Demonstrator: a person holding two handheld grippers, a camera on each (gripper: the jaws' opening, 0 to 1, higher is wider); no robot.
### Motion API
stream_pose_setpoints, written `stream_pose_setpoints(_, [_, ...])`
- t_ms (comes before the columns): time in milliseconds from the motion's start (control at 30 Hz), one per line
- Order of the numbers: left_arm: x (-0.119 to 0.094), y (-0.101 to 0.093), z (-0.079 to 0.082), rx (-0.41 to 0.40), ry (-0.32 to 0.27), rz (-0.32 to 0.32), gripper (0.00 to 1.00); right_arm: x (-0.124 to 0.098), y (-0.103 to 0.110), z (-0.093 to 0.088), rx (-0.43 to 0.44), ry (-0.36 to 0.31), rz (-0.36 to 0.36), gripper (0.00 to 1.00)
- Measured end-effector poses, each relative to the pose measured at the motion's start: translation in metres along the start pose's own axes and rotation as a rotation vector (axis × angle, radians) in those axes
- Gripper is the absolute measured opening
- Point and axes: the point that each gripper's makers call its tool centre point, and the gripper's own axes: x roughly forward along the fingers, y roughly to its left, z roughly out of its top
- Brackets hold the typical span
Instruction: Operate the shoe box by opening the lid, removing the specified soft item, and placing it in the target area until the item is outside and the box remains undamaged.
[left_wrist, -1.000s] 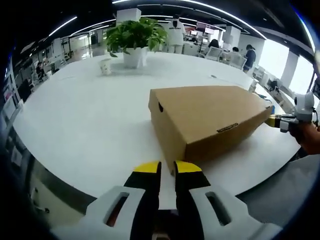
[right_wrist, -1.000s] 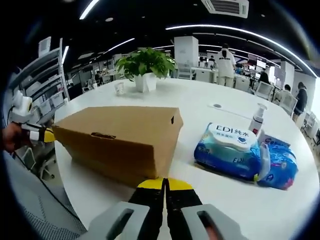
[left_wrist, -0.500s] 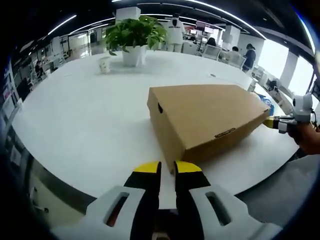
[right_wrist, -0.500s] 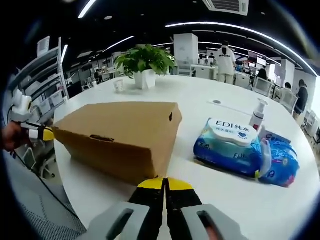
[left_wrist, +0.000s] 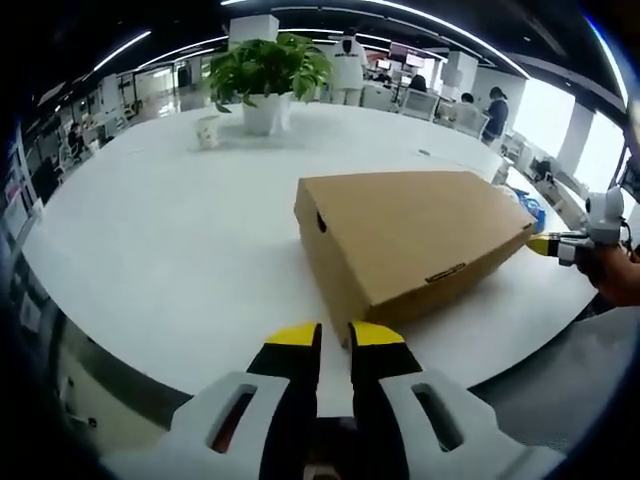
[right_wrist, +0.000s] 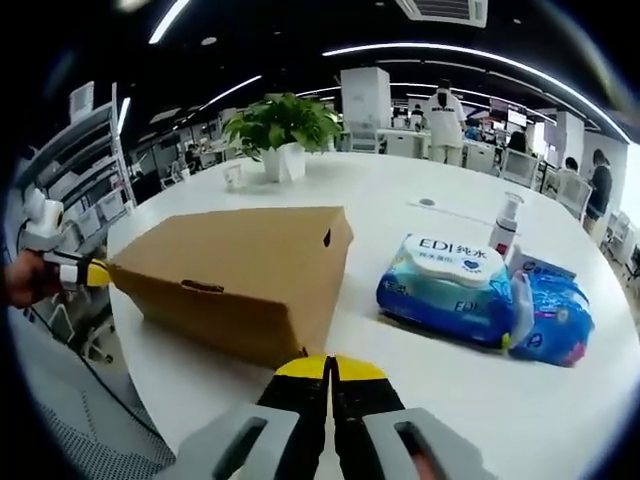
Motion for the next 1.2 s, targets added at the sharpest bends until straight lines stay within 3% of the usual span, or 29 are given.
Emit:
stream_pose_setpoints(133, [-0.006,0.008,0.002,-0.031,-0.008,0.010,0.12,-0.008,-0.008,0.007,0.046,-0.022,0.005,0.00])
stream_pose_setpoints(333, [-0.018,0.021,0.018,-0.127,-0.059,0.023,0.17,-0.018,-0.010,0.024,0.127,-0.069,0.050,0.11])
stream_pose_setpoints(467, [-0.019,0.014,0.033,-0.202,-0.096,-0.029,0.28,-0.018,0.001,0.032,0.202,-0.095,0.131,0.18])
stream_pose_setpoints(600, [-0.022,0.005,0.044,-0.213,-0.113,-0.050,0.34,-0.017,0.000,0.037,0.256,-0.108,0.128,0.21])
stream_pose_setpoints(667, [-0.020,0.000,0.045,-0.233,-0.108,-0.070,0.35,-0.017,0.001,0.042,0.315,-0.124,0.152,0.27])
stream_pose_setpoints(733, [-0.018,-0.004,0.044,-0.250,-0.101,-0.082,0.36,-0.016,-0.002,0.045,0.313,-0.130,0.146,0.31])
stream_pose_setpoints(967, [-0.009,-0.017,0.037,-0.280,-0.059,-0.120,0.36,-0.012,0.008,0.055,0.368,-0.149,0.201,0.33])
stream_pose_setpoints(1200, [0.001,-0.029,0.031,-0.293,-0.026,-0.148,0.35,-0.001,0.029,0.050,0.373,-0.110,0.251,0.33])
